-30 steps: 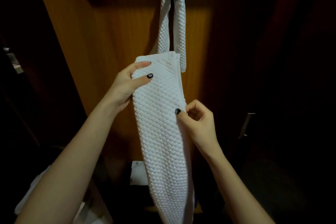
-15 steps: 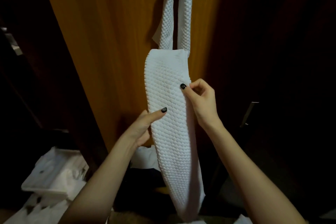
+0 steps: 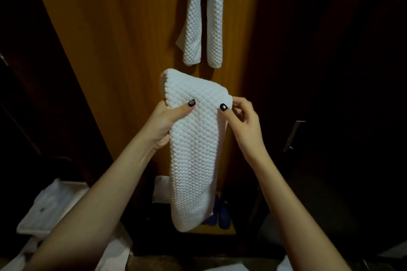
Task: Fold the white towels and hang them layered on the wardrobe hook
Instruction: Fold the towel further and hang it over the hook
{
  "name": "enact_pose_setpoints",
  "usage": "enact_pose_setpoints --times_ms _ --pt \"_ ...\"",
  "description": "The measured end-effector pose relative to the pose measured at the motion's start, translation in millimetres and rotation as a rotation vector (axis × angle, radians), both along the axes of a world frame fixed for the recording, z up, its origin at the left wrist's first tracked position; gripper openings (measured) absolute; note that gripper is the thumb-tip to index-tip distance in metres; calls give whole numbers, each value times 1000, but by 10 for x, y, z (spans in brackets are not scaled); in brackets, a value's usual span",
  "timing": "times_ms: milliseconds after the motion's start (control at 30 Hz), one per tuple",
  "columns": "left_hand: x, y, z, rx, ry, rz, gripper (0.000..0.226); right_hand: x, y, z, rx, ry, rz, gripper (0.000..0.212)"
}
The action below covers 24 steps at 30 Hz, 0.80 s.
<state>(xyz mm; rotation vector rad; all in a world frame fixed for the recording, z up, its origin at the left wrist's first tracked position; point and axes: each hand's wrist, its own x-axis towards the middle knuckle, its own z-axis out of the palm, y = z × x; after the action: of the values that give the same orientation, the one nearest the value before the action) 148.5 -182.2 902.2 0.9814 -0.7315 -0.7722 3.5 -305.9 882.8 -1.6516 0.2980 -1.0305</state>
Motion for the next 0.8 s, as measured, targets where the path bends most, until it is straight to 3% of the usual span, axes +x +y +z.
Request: enact_pose_setpoints --times_ms 133,267,367,500,600,733,800 --pt "47 31 124 -17 -39 6 35 -40 81 5 -83 -2 15 23" --pt "105 96 217 -64 -32 20 31 -39 118 2 -107 71 36 2" --pt "118 119 284 -94 -35 39 27 -5 186 -46 -143 155 78 16" --pt "104 130 350 -96 -18 87 31 -17 241 -113 -99 -75 3 33" --pt "70 129 385 -93 -18 91 33 -37 270 -114 -109 -181 -26 25" --pt "29 138 421 -101 -31 55 34 -69 272 -78 9 -90 73 6" --pt "16 141 421 -96 -43 48 33 -87 238 -43 26 -52 104 10"
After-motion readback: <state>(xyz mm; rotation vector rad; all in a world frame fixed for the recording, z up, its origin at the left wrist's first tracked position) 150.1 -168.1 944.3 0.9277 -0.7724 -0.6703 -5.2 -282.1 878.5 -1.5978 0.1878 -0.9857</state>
